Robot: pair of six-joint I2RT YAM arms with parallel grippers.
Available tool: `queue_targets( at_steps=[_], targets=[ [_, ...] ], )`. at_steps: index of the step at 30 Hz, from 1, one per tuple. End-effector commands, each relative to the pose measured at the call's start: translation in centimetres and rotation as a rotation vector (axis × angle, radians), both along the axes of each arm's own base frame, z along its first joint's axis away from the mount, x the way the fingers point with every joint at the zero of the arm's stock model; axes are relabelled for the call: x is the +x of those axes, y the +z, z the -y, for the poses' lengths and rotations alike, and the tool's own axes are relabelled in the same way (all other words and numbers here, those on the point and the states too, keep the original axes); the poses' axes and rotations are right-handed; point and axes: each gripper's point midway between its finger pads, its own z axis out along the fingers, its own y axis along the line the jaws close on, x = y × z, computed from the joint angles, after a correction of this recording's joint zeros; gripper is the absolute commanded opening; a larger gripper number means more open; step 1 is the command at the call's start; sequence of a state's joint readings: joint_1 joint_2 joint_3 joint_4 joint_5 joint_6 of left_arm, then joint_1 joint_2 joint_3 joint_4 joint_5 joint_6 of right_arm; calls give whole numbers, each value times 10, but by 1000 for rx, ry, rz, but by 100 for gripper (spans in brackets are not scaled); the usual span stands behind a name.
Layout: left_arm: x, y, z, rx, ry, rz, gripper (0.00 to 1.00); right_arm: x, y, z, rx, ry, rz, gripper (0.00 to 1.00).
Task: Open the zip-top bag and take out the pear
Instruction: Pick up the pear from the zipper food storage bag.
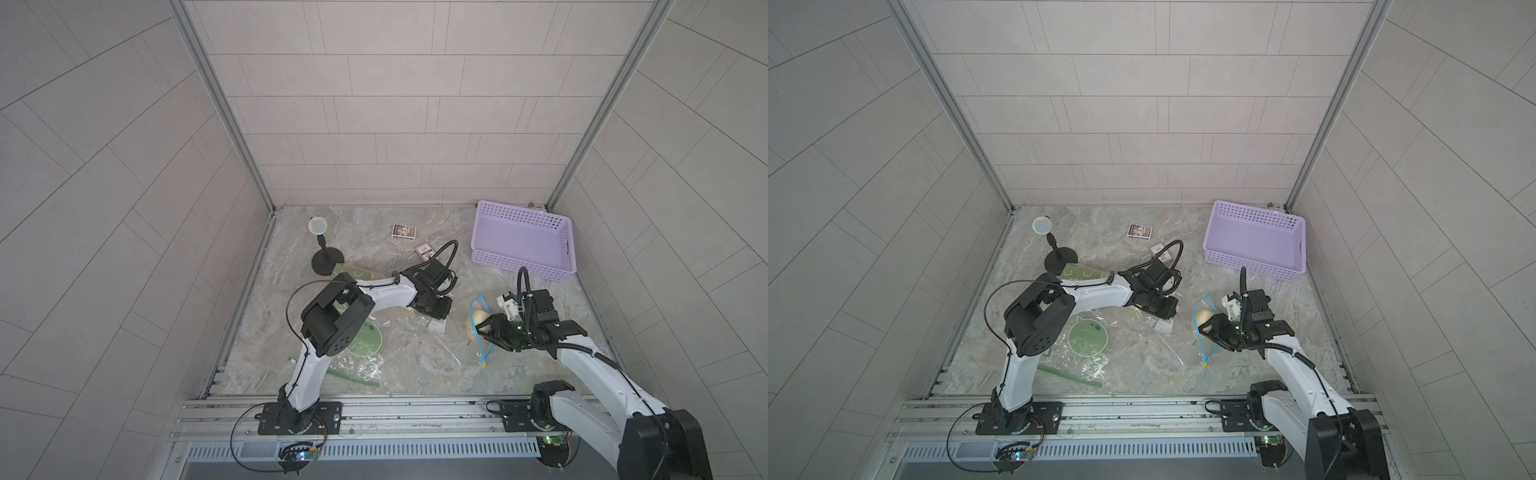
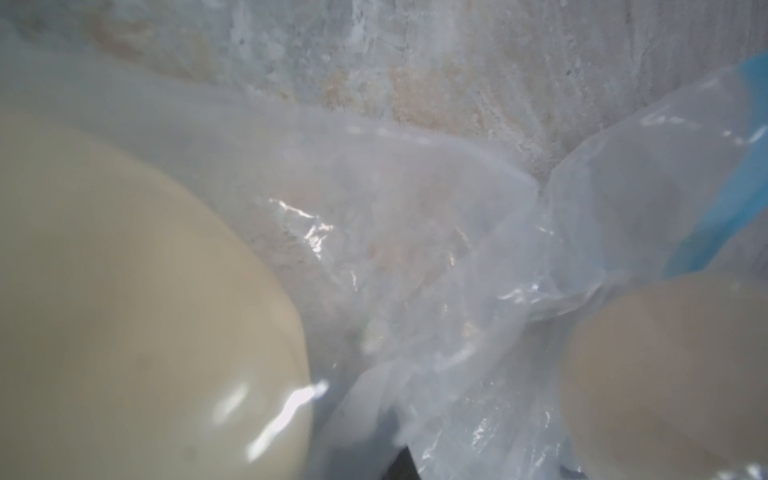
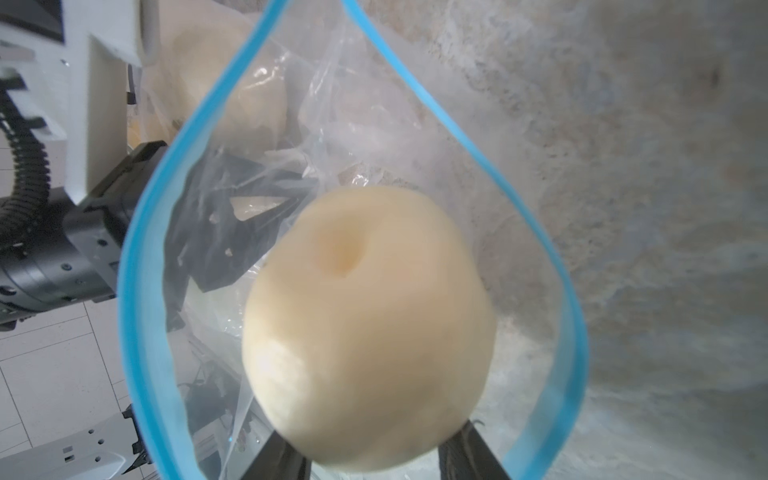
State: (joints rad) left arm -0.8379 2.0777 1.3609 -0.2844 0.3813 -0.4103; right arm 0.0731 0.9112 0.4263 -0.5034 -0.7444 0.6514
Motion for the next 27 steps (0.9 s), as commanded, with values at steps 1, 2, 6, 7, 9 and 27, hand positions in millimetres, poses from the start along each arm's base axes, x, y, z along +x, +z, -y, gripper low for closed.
queue_targets(
  at_steps=[1,2,6,7,9,27],
  targets=[
    [-10,-40,-44,179,52,-64,7,-12,10,7,-27,-21,-12,38],
    [-9,-40,-44,177,53,-62,7,-13,16,8,-25,-28,1,37],
    [-6,-36,-43,166,61,-57,8,-18,48,11,-11,-46,50,37],
    [-4,-33,-42,157,64,-56,8,-18,57,13,-21,-48,66,37],
    [-2,-25,-39,136,70,-52,9,-14,77,19,-50,-67,106,37],
    [16,166,-29,-372,198,-6,59,272,135,175,-138,-421,271,53]
  ],
)
